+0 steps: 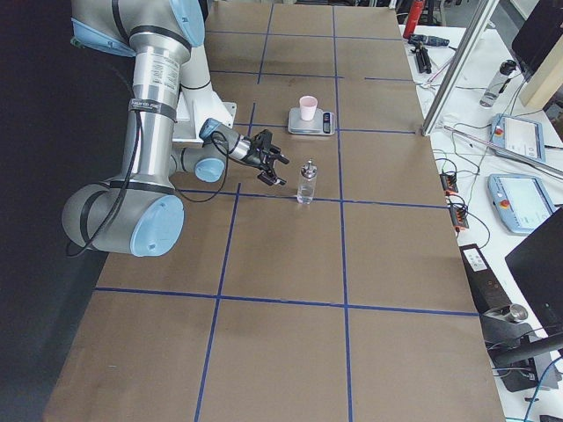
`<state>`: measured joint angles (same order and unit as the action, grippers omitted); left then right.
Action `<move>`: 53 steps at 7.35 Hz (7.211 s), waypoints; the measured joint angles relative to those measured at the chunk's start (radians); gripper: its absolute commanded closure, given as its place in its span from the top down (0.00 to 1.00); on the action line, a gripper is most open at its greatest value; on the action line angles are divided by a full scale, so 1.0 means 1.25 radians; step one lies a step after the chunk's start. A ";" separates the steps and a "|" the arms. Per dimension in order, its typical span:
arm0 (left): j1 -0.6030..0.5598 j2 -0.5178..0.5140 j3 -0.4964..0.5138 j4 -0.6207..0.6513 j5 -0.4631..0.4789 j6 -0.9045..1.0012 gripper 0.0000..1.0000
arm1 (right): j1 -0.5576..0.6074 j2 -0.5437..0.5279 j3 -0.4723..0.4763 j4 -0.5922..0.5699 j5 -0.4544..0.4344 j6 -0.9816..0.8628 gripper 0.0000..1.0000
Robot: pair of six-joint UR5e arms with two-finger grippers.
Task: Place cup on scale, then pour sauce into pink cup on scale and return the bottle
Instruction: 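Reach the right gripper to the glass sauce bottle, then close the right gripper on the bottle and lift it, then carry the bottle with the right gripper over the pink cup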
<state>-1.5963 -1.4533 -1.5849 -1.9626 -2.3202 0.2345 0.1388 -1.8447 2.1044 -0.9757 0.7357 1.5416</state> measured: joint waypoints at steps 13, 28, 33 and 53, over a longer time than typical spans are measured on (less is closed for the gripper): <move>0.007 -0.006 0.058 0.061 -0.036 -0.113 1.00 | -0.004 0.120 -0.190 0.000 -0.157 -0.001 1.00; 0.007 -0.003 0.047 0.061 -0.036 -0.113 1.00 | 0.068 0.204 -0.311 -0.004 -0.219 -0.001 0.00; 0.007 -0.003 0.046 0.059 -0.038 -0.112 1.00 | 0.068 0.210 -0.285 0.001 -0.291 -0.083 0.00; 0.007 -0.003 0.046 0.059 -0.038 -0.112 1.00 | 0.033 0.651 -0.336 -0.625 -0.335 -0.853 0.00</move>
<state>-1.5877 -1.4573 -1.5278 -1.8883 -2.3671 0.0940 0.1802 -1.0306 1.6847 -1.7574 0.3169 0.4750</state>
